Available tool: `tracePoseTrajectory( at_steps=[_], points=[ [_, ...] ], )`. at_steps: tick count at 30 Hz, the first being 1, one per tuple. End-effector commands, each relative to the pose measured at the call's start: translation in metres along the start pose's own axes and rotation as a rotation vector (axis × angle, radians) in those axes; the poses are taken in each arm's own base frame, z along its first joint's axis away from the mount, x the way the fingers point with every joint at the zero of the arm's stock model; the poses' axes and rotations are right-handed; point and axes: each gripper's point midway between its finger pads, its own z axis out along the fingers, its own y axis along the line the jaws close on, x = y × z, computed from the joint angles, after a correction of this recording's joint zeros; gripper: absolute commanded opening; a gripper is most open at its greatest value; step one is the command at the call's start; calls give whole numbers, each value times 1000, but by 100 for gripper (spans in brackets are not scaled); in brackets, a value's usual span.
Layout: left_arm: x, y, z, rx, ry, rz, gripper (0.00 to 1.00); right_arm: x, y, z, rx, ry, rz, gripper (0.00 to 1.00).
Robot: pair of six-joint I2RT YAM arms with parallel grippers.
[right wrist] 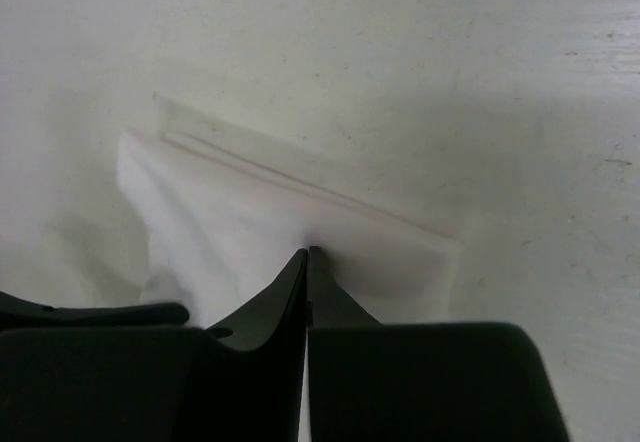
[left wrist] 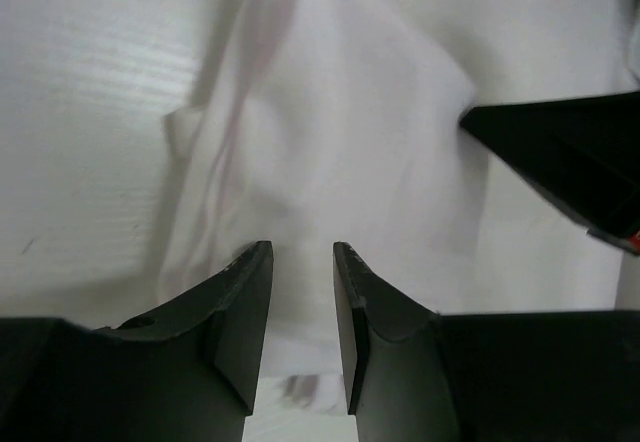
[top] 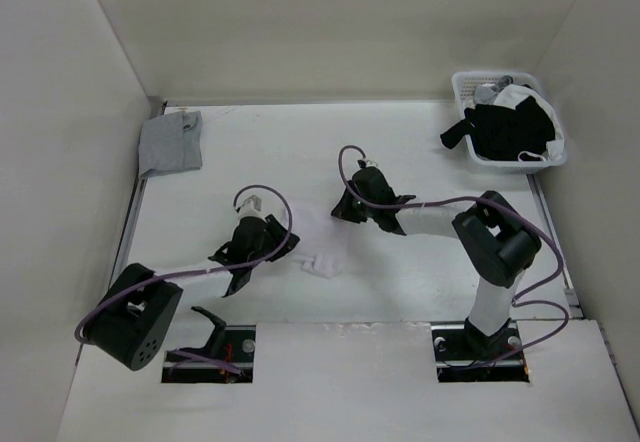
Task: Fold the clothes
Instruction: Fold the tank top
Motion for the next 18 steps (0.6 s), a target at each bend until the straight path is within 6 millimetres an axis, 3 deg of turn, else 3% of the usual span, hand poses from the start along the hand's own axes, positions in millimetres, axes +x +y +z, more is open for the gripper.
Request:
tracePoseTrajectory(
  at_steps=[1,7,10,15,18],
  points=[
    [5,6,-6,26,-18,-17,29,-16,12,10,-93,-40,35,3],
    [18,27,-27,10,-7,-42,30,-20,-6,17,-53,-46,89,3],
    [9,17,-39,56,-42,-42,33,-24,-4,16,-61,-54,88,4],
    [-27,-22,-67,174,-171,-20,49,-48,26,-3,-140,-112,48,10],
    [-55,-23,-79,141,-278,24,56,-64,42,-27,-183,-168,11,18]
  ],
)
